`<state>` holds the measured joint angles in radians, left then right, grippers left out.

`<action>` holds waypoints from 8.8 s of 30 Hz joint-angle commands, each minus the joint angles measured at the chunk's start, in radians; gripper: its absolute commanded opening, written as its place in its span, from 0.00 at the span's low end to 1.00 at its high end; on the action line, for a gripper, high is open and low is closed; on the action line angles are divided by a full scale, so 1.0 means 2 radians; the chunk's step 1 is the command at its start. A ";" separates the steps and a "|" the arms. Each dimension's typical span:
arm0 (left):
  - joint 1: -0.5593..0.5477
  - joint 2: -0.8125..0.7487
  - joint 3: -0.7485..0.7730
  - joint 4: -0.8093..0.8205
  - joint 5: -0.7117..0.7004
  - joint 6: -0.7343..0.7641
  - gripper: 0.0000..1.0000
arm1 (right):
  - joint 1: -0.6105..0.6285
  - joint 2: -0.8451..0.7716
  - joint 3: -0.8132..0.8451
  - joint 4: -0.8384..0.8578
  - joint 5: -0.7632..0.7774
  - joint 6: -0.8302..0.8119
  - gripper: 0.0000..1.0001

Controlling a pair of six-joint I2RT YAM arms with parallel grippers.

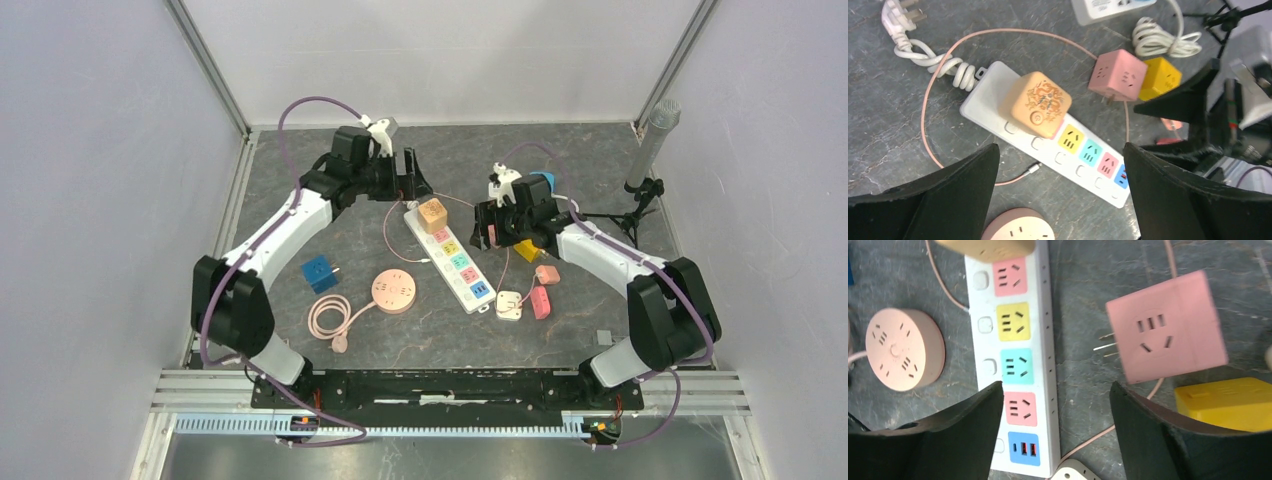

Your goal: Pull the plug off the socket

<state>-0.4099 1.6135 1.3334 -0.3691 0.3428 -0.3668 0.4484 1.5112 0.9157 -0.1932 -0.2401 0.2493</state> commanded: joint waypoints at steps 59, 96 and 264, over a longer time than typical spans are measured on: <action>-0.060 0.206 0.130 -0.082 -0.042 0.288 0.72 | 0.101 0.069 -0.016 -0.058 0.115 -0.060 0.62; -0.071 0.165 0.103 -0.088 -0.058 0.234 0.13 | 0.103 0.117 -0.021 -0.087 0.102 -0.089 0.39; 0.278 -0.034 0.029 -0.128 -0.167 -0.010 1.00 | -0.156 0.235 0.311 -0.053 0.212 -0.022 0.96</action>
<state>0.1410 1.5997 1.3506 -0.6140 0.0834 -0.4458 0.1356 1.9499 1.4540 -0.3161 0.2359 0.2111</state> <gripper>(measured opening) 0.994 0.965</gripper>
